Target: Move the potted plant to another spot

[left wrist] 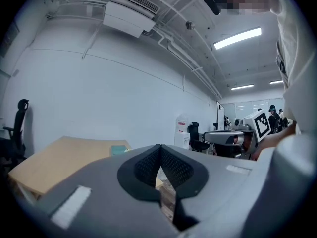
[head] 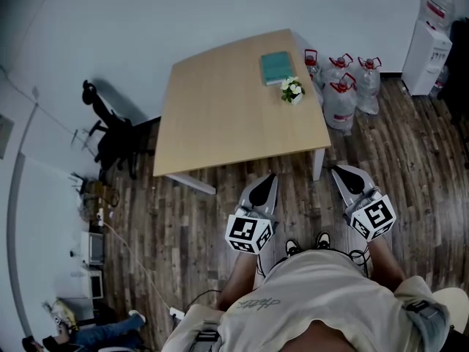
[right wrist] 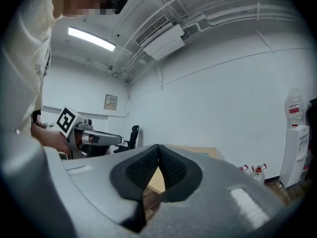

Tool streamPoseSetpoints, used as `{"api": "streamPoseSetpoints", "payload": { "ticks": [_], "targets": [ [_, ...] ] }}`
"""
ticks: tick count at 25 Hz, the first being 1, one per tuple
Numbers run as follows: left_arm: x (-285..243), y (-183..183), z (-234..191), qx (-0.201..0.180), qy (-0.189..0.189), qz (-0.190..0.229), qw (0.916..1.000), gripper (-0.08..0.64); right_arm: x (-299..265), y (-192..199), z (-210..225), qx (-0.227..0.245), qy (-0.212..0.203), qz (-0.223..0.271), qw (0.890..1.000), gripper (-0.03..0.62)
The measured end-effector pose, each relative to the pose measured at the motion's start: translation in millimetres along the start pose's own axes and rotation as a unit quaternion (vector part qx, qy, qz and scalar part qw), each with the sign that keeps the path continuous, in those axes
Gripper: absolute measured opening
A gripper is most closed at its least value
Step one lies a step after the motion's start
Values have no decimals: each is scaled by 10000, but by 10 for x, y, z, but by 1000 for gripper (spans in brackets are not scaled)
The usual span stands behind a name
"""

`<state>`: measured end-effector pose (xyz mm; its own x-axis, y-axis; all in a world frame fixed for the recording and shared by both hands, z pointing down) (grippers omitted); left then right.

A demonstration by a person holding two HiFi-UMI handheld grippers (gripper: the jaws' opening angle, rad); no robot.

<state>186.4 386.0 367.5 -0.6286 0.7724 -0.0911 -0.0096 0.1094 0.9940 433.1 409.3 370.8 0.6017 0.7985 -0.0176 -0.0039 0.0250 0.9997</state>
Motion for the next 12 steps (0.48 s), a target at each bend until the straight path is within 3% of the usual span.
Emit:
{"api": "streamPoseSetpoints", "payload": {
  "ticks": [5,10,12],
  "targets": [
    [12,58,-82,148,-72,-79,9998,16,47,26,92,-200,15,-75,9998,89],
    [1,71,-134,248,-131,-153,9995,15,85,37,98,-122,94,-93,9998,254],
    [-8,56,-137,236,-95,-163,9995,15,88,24,109,20,305,-80,9995,353]
  ]
}}
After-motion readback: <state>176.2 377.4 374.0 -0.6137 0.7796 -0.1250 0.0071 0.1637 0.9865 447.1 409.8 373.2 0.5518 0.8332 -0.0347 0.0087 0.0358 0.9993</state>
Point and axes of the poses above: the fingertips, and each gripper's own axes: x backward along the fingers, z to its right, y out of its underside, the point moved 8 cm from there along x, backward along the fingers, and after that the axes turned 2 degrees about -y, right-handed, at the moved point
